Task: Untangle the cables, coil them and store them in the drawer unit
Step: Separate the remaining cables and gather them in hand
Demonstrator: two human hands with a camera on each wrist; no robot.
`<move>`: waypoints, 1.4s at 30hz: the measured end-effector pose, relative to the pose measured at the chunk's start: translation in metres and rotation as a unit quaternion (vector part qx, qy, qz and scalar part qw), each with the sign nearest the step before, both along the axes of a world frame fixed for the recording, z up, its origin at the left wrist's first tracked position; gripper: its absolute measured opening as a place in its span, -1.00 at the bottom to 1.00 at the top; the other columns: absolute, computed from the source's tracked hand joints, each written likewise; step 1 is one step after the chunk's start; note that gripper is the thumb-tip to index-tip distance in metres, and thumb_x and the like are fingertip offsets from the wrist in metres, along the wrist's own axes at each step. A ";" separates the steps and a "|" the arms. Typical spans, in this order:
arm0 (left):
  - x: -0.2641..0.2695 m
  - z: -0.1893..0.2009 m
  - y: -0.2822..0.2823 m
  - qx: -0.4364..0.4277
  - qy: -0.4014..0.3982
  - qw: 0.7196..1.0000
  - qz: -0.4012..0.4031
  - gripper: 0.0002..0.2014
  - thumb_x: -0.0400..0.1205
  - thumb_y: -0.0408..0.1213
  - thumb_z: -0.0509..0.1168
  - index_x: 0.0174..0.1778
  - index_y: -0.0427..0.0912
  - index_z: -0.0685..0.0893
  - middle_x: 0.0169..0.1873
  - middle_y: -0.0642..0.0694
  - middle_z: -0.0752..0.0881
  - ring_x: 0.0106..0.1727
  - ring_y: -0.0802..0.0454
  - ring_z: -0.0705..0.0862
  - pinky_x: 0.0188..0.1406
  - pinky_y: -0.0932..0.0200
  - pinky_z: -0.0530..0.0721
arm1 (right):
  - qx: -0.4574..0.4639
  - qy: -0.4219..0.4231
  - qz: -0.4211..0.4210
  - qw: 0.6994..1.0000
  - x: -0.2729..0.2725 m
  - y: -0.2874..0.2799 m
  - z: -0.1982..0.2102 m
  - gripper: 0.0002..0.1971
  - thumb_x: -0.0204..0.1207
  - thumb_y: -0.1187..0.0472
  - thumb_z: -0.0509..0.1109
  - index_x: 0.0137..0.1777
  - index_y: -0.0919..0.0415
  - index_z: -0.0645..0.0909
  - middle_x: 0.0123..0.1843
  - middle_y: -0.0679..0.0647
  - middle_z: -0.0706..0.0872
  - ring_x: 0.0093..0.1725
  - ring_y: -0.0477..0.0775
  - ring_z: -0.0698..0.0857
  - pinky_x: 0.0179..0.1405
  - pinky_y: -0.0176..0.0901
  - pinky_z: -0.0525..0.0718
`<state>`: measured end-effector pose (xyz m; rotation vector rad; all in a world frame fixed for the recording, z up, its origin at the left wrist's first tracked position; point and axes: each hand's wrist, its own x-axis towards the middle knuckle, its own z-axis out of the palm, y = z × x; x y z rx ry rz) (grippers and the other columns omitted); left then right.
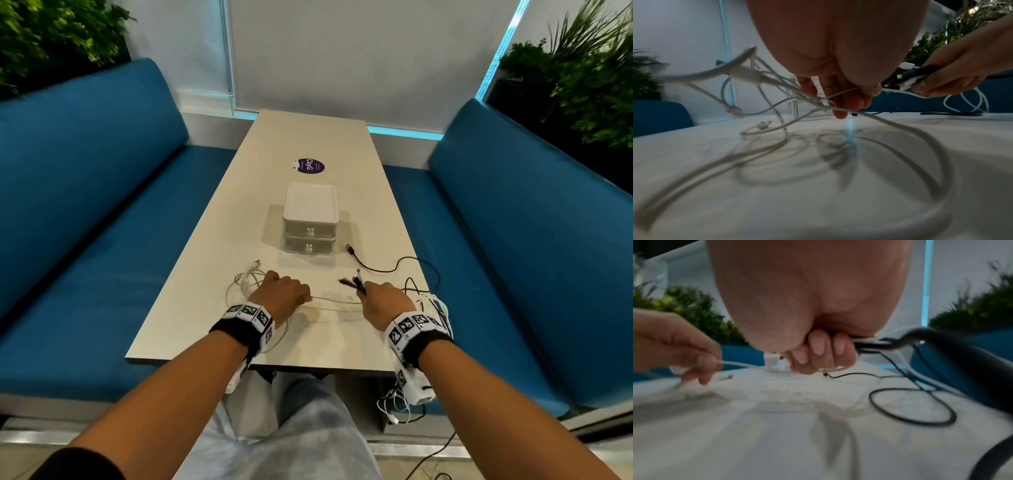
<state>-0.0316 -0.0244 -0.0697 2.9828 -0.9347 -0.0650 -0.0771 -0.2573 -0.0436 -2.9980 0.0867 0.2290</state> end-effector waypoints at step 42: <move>-0.003 0.008 -0.019 0.027 -0.033 0.998 0.038 -0.70 0.82 -0.12 -0.08 -0.01 -0.05 0.55 -0.24 -0.09 0.75 -0.22 -0.17 0.55 0.04 0.02 0.23 | 0.096 -0.101 -0.110 0.984 0.001 0.021 -0.007 -0.64 0.76 0.04 0.02 0.42 0.20 0.41 0.14 0.32 0.66 0.10 0.42 0.65 -0.06 0.09 0.53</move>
